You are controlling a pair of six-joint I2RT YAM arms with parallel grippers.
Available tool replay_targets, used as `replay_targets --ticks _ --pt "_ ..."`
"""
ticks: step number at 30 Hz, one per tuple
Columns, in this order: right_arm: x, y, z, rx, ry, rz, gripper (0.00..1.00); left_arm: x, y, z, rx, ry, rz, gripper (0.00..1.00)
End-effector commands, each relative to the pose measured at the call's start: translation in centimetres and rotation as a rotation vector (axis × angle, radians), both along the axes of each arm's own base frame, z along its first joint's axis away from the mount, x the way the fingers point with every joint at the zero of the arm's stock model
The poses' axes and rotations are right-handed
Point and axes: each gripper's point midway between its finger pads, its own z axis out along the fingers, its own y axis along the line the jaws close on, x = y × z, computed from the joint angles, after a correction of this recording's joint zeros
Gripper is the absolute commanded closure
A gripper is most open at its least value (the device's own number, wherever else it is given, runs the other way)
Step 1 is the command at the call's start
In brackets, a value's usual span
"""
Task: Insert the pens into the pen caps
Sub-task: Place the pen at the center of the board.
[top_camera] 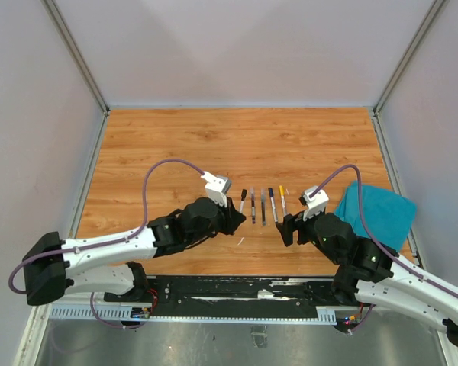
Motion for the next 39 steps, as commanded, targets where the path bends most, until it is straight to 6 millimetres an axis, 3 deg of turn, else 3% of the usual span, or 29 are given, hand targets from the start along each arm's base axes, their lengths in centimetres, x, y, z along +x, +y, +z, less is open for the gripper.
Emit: replay_targets --ticks 1,7,13,21,39 --pt "0.0 -0.2 1.0 0.041 0.01 -0.045 0.22 2.2 0.1 -1.4 0.034 0.1 0.178 1.0" --pt "0.1 -0.5 0.5 0.026 0.034 -0.07 0.22 3.7 -0.4 -4.4 0.149 0.196 0.31 0.99" --pt "-0.2 -0.4 -0.1 0.054 0.066 -0.082 0.23 5.6 0.6 -8.4 0.288 0.286 0.44 0.99" --pt "-0.6 -1.0 -0.7 0.083 0.092 -0.109 0.23 7.2 -0.2 -12.3 0.379 0.336 0.431 0.99" --pt "-0.8 -1.4 -1.1 0.093 0.108 -0.128 0.23 8.4 -0.6 -15.8 0.514 0.344 0.465 0.95"
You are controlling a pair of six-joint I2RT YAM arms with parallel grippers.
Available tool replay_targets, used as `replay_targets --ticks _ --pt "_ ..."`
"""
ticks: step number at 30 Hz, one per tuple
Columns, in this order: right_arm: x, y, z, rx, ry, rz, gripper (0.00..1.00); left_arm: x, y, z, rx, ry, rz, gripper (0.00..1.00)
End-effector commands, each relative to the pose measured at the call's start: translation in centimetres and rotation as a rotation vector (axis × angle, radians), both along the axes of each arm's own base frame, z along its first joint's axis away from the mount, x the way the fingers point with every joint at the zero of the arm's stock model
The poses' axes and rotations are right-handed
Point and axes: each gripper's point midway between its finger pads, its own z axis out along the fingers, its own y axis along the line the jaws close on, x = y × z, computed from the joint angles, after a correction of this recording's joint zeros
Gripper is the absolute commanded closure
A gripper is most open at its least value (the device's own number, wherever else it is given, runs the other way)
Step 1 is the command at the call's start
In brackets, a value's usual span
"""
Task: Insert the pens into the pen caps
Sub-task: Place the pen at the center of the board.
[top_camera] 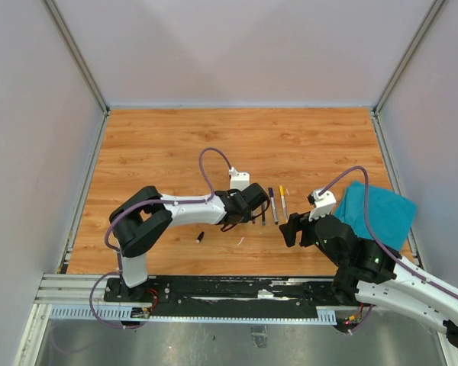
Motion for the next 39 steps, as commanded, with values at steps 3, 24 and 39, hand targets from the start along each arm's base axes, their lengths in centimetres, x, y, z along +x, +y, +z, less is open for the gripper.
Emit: replay_targets --ticks 3,24,39 --pt "-0.13 -0.29 -0.08 0.008 0.002 -0.016 0.23 0.69 0.09 -1.08 0.059 -0.006 0.018 0.91" --pt "-0.12 -0.23 -0.09 0.014 0.004 -0.019 0.23 0.41 0.35 -1.41 0.051 0.001 0.027 0.82" --pt "-0.15 -0.16 -0.04 0.015 0.005 -0.016 0.23 0.32 -0.37 -0.58 -0.023 -0.004 0.046 0.7"
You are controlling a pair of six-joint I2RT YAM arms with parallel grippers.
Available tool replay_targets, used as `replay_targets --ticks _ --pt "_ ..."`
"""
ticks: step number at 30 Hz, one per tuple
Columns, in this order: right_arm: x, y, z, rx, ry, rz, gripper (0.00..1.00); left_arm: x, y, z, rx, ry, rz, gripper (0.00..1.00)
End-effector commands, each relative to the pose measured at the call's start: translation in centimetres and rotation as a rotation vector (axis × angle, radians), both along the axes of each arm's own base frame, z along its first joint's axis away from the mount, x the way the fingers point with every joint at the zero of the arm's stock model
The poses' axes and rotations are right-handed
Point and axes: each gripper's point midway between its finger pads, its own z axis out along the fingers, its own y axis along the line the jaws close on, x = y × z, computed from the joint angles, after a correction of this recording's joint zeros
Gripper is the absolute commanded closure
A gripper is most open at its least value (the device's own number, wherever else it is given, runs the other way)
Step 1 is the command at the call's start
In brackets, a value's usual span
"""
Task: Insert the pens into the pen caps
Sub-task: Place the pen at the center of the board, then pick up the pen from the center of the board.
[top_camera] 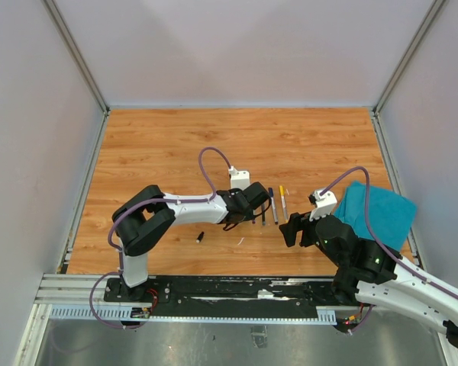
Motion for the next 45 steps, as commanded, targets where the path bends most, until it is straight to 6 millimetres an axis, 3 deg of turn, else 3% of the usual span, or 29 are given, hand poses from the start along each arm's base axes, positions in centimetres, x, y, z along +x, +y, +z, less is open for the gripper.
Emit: replay_targets --ticks 1,12,19,23,26,33,40,45 --pt "-0.1 -0.2 0.0 -0.003 -0.003 -0.008 0.23 -0.4 0.4 -0.2 -0.002 0.012 0.002 0.69" --pt "-0.2 -0.1 -0.2 -0.005 0.002 -0.001 0.23 1.0 0.8 6.9 0.002 -0.133 -0.065 0.63" --pt "-0.4 0.0 -0.2 -0.009 0.009 0.012 0.22 0.6 4.1 9.1 0.107 -0.176 -0.237 0.61" --pt "-0.5 0.0 -0.3 -0.013 0.012 0.02 0.22 0.8 6.5 9.5 0.12 -0.185 -0.297 0.49" --pt "-0.8 0.2 -0.3 -0.006 0.023 0.043 0.22 1.8 8.2 10.0 0.111 -0.19 -0.303 0.46" --pt "-1.6 0.7 -0.3 -0.003 0.052 0.089 0.22 3.8 10.4 9.6 0.109 -0.176 -0.322 0.43" --pt "-1.9 1.1 -0.2 -0.005 0.066 0.112 0.22 4.8 11.7 7.1 0.165 -0.114 -0.357 0.42" --pt "-1.9 1.0 -0.2 -0.011 0.068 0.116 0.21 4.8 11.5 5.2 0.207 -0.065 -0.45 0.4"
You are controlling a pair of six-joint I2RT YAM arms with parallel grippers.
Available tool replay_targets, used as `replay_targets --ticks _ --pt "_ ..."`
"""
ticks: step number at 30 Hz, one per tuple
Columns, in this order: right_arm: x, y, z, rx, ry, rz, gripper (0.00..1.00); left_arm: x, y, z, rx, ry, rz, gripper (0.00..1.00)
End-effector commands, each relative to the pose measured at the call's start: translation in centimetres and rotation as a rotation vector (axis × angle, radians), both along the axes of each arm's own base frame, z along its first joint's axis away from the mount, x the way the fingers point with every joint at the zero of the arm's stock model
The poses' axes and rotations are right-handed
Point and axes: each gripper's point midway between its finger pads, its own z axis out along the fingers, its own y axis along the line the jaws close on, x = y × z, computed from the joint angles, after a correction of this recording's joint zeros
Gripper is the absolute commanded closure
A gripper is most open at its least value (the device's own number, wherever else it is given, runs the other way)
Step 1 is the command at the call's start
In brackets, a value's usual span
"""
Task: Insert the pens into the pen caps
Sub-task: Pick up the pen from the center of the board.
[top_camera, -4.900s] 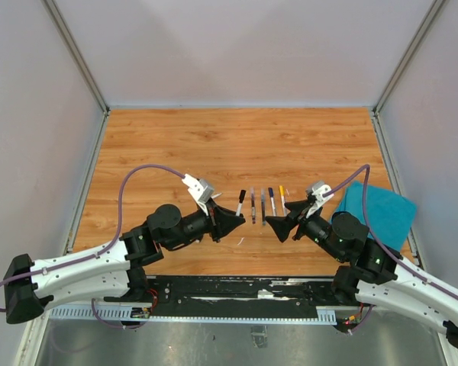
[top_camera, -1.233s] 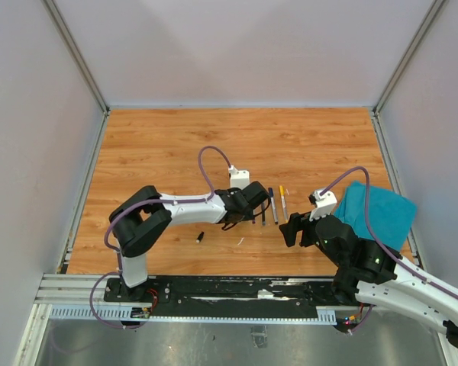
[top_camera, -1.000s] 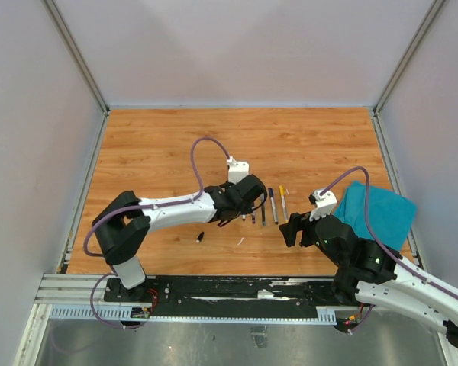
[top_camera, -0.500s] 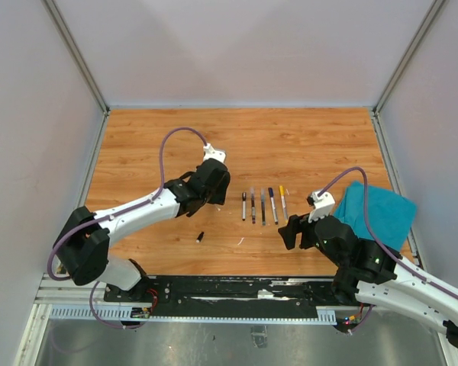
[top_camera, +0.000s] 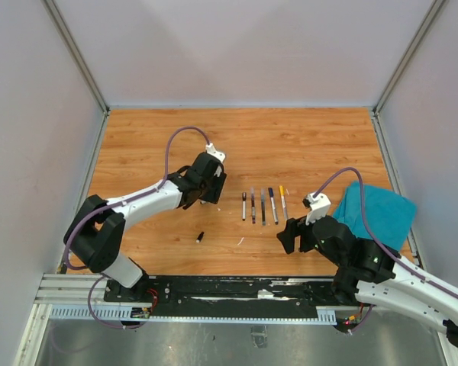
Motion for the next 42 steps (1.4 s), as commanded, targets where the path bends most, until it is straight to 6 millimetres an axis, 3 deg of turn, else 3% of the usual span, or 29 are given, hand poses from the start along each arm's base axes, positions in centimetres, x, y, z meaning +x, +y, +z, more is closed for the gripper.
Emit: replay_targets --ticks 1,7,12,23,33,42 --pt "-0.3 0.4 1.3 0.017 -0.008 0.025 0.21 0.1 -0.6 -1.5 0.045 0.033 -0.116 0.4" --pt "-0.4 0.6 1.2 0.016 0.002 0.036 0.21 0.4 0.3 -3.5 0.098 0.063 -0.102 0.41" --pt "-0.6 0.8 1.3 0.016 0.01 0.048 0.21 1.3 1.1 -4.0 0.097 0.059 -0.078 0.41" --pt "-0.7 1.7 1.3 0.033 0.02 0.072 0.2 1.0 0.6 -6.0 0.087 0.134 -0.11 0.47" --pt "-1.1 2.0 1.5 0.042 0.031 0.097 0.19 0.2 0.7 -7.7 0.075 0.209 -0.095 0.7" --pt "-1.0 1.7 1.5 0.037 0.025 0.084 0.19 -0.5 0.7 -7.4 0.044 0.218 -0.073 0.93"
